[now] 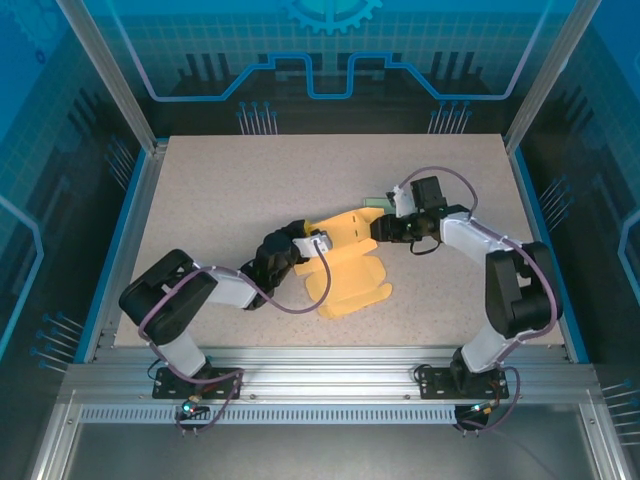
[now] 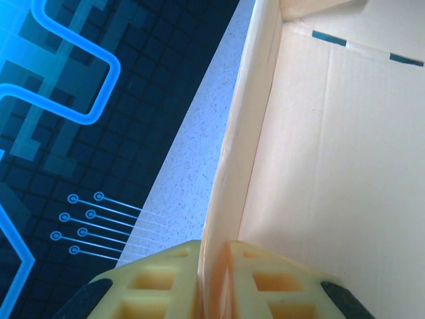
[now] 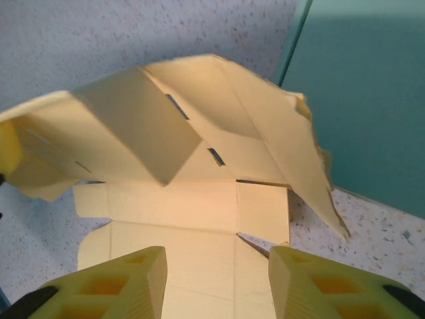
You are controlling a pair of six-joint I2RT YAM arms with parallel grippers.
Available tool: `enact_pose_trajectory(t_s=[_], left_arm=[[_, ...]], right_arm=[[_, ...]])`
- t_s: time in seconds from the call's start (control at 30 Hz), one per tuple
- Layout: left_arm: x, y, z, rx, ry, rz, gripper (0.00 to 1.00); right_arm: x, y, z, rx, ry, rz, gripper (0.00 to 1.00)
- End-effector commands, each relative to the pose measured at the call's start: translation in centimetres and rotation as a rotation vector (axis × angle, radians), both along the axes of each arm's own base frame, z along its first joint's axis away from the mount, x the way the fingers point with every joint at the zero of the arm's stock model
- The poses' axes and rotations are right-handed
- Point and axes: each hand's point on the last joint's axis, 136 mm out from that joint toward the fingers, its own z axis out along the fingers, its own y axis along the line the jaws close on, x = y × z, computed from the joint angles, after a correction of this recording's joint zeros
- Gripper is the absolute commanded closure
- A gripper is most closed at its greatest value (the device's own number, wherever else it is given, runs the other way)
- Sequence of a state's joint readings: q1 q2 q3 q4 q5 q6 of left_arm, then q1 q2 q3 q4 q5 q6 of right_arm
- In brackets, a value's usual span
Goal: Fold the paper box
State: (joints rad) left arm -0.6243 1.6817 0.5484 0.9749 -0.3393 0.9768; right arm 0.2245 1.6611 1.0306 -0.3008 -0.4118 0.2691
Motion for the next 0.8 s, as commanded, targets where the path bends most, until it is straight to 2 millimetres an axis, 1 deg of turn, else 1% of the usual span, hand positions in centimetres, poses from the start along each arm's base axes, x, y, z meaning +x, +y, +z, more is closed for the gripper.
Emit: enact_pose_trajectory(t_s=[0.0, 0.1, 0.17, 0.23, 0.37, 0.5, 0.6, 0.73, 0.77], left_arm=[[-0.5, 0.0, 1.4, -0.09, -0.008, -0.029, 0.82], [-0.5, 0.0, 1.2, -0.093, -0.006, -0.03, 0.82], [-0.5, 0.0, 1.1, -0.089, -0.007, -0.03, 0.82], [-0.5, 0.0, 1.2, -0.091, -0.009, -0.033, 0.82], [-0.4, 0.0, 1.0, -0.092, -0.009, -0.028, 0.82], [-0.3, 0.1, 1.0, -0.093, -0.012, -0.02, 0.82], [-0.2, 0.1, 1.0, -0.094, -0.016, -0.018, 0.82], [-0.1, 0.3, 1.1, -0.079, -0.031, -0.004, 0.82], [0.0, 0.4, 1.2, -0.076, -0.04, 0.003, 0.82]], right_arm=[[0.2, 0.8, -0.4, -0.01, 0.025, 0.024, 0.5], [0.5, 0.7, -1.8, -0.043, 0.052, 0.011, 0.46], [0.7, 0.5, -2.8, -0.071, 0.074, -0.003, 0.42], [0.7, 0.6, -3.4, -0.079, 0.089, -0.002, 0.4], [0.8, 0.8, -4.6, -0.116, 0.11, -0.002, 0.39], [0.7, 1.1, -5.3, -0.123, 0.131, 0.005, 0.45], [0.6, 1.7, -5.4, -0.114, 0.136, 0.02, 0.5], [0.3, 3.1, -4.6, -0.054, 0.123, 0.059, 0.61], [0.3, 3.5, -4.1, -0.035, 0.113, 0.067, 0.63]])
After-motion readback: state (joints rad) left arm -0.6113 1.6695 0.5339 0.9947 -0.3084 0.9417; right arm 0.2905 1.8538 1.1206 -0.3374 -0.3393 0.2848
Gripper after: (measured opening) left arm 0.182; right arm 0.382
